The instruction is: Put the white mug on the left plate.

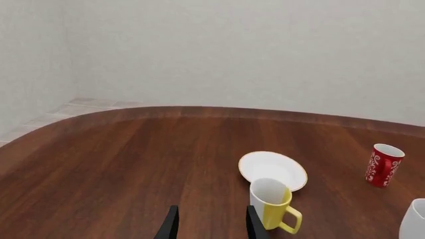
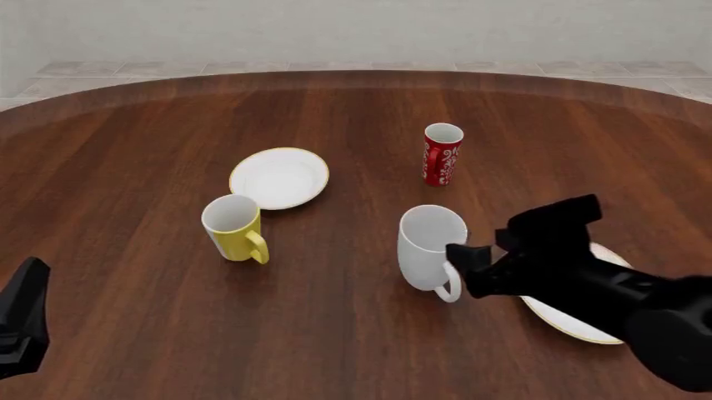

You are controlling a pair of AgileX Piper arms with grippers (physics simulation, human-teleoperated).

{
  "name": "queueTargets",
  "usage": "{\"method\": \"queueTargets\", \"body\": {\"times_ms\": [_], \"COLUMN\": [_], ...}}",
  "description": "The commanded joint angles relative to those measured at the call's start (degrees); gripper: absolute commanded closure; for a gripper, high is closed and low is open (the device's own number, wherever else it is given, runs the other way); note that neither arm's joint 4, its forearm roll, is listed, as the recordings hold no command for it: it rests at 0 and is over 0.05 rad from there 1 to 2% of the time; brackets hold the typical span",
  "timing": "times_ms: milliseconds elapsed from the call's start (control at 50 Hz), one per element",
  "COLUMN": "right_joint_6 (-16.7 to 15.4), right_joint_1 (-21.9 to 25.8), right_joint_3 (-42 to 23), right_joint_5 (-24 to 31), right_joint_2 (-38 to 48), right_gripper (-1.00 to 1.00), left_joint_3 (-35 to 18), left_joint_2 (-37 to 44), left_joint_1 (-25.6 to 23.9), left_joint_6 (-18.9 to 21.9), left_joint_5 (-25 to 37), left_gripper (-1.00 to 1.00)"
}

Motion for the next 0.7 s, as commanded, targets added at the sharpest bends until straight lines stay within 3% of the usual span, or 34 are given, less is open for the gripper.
{"method": "queueTargets", "body": {"times_ms": [20, 700], "right_joint_6": [0.33, 0.82], "right_joint_1": [0.69, 0.83], "right_joint_3": [-0.20, 0.87], "right_joint_5": [-1.59, -6.12], "right_joint_2": [2.20, 8.09], "right_gripper": [-1.00, -1.00], "left_joint_3": [0.12, 0.21], "left_joint_2": [0.02, 0.03], "left_joint_1": [0.09, 0.14], "left_joint_6": [-0.09, -0.12], "left_joint_5": [0.02, -0.02], "left_gripper": [-1.00, -1.00]}}
